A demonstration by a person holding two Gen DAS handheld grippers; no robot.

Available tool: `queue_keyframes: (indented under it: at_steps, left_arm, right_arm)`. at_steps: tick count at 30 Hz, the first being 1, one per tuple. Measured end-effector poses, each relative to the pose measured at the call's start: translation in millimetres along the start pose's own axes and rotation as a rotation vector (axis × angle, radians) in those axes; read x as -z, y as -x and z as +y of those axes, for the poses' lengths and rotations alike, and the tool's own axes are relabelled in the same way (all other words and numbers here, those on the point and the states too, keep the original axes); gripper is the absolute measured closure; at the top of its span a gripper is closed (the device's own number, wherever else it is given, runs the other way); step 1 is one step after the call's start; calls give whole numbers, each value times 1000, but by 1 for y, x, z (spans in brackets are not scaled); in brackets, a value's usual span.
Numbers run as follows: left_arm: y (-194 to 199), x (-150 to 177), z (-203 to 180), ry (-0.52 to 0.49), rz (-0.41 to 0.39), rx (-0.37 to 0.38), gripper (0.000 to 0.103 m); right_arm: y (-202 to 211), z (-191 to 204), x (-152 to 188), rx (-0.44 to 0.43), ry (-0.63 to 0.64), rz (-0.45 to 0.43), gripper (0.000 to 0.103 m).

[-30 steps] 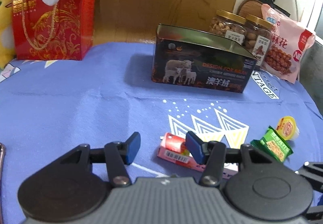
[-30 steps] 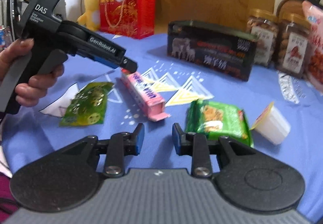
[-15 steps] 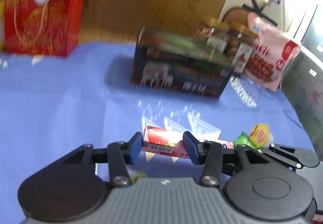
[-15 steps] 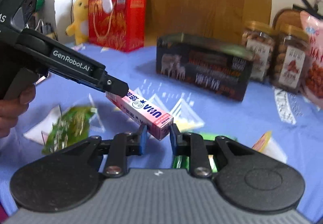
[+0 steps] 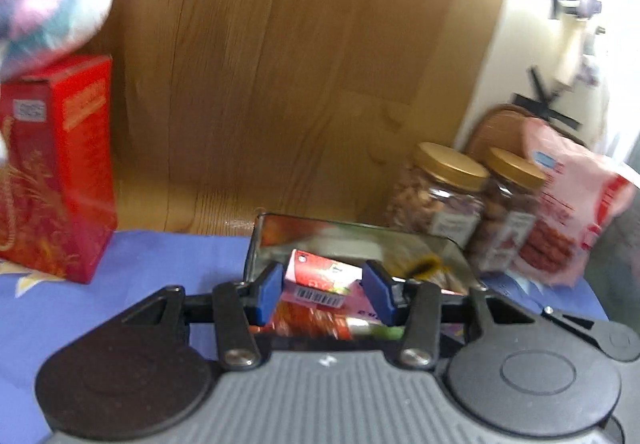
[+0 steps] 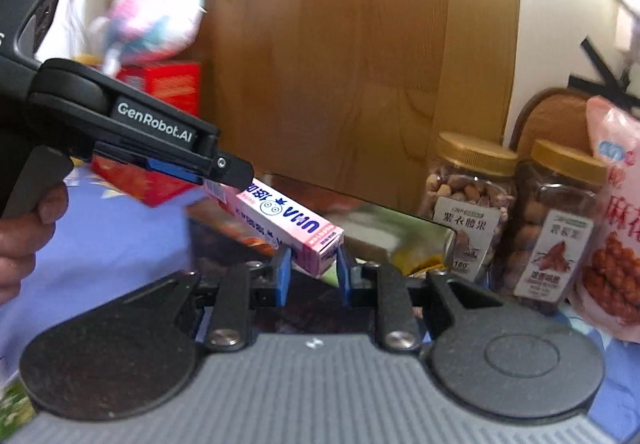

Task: Organize snacks
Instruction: 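Carry the candy box over the black tin and open the left tool, then grasp the white pudding cup with the left tool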

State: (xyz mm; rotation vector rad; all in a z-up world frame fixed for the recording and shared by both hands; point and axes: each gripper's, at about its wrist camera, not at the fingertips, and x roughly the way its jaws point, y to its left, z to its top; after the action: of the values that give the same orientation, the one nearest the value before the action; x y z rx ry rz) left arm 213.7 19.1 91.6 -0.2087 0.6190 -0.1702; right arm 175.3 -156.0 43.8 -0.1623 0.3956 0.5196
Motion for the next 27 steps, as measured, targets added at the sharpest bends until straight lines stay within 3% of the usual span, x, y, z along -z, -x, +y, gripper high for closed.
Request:
queue_keyframes:
  at_steps: [5, 11, 15, 19, 22, 24, 27]
  left_arm:
    - [-38, 4, -3, -6, 23, -59, 57]
    - [-15, 11, -18, -70, -6, -101, 52]
    - [30, 38, -30, -83, 17, 20, 52]
    - [48, 84, -49, -91, 133, 151, 52]
    - [44, 108, -67, -96, 201, 211, 52]
    - [40, 117, -79, -98, 235, 231, 52]
    - [38, 124, -98, -111, 272, 283, 52]
  right_arm:
    - [-30, -15, -5, 18, -68, 44, 71]
    - [5, -32, -7, 30, -136, -18, 71]
    - [72, -54, 20, -3, -220, -56, 70]
    - [130, -67, 79, -32, -340, 16, 69]
    - [150, -61, 112, 12, -369, 83, 65]
    - [153, -59, 124, 32, -391, 93, 57]
    - [155, -54, 132, 65, -359, 92, 56]
